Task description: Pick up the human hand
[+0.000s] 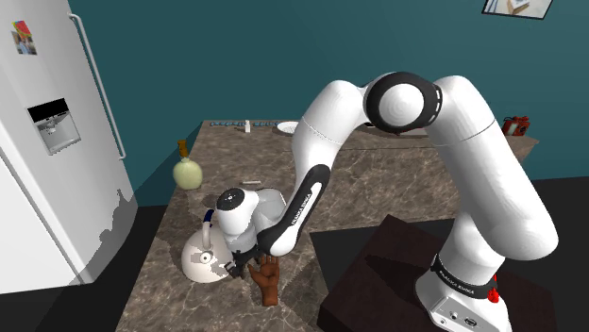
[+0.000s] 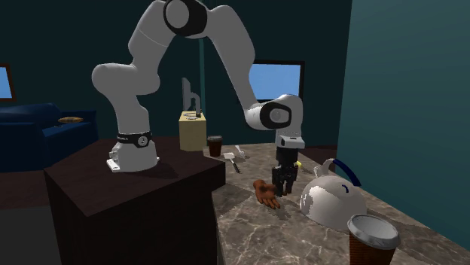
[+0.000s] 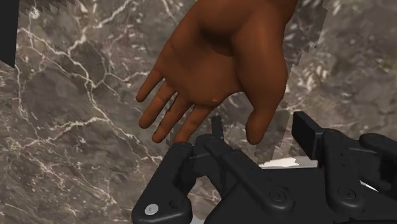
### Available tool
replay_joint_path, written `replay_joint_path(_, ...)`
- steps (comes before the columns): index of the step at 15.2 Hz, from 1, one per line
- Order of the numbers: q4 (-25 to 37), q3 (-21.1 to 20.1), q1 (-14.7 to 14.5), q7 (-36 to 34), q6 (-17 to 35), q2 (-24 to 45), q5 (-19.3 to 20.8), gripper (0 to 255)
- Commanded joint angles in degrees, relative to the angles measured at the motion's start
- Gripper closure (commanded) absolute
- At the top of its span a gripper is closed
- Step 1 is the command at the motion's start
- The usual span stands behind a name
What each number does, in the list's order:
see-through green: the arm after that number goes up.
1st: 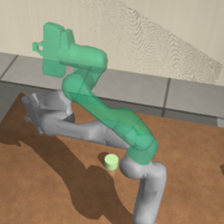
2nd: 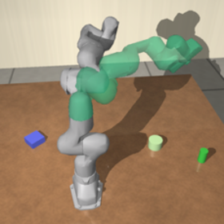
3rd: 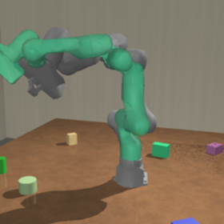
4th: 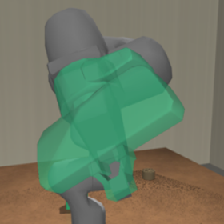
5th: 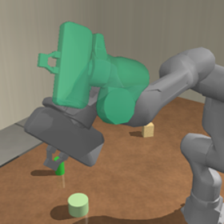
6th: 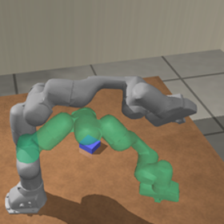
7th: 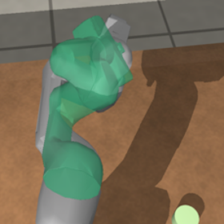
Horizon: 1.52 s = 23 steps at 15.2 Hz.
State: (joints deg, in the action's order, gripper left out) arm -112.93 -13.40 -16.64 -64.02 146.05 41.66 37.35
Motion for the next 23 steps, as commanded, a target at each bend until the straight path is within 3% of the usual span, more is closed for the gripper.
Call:
replay_joint_path(1,0.07,0.04,-0.03,-0.04,0.04,0.09,0.04,255)
replay_joint_path(9,0.14,0.07,-0.03,-0.03,0.08,0.19,0.07,255)
replay_joint_path(23,-3.4,-4.05,2.98,4.26,-5.71,-9.43,-4.81,255)
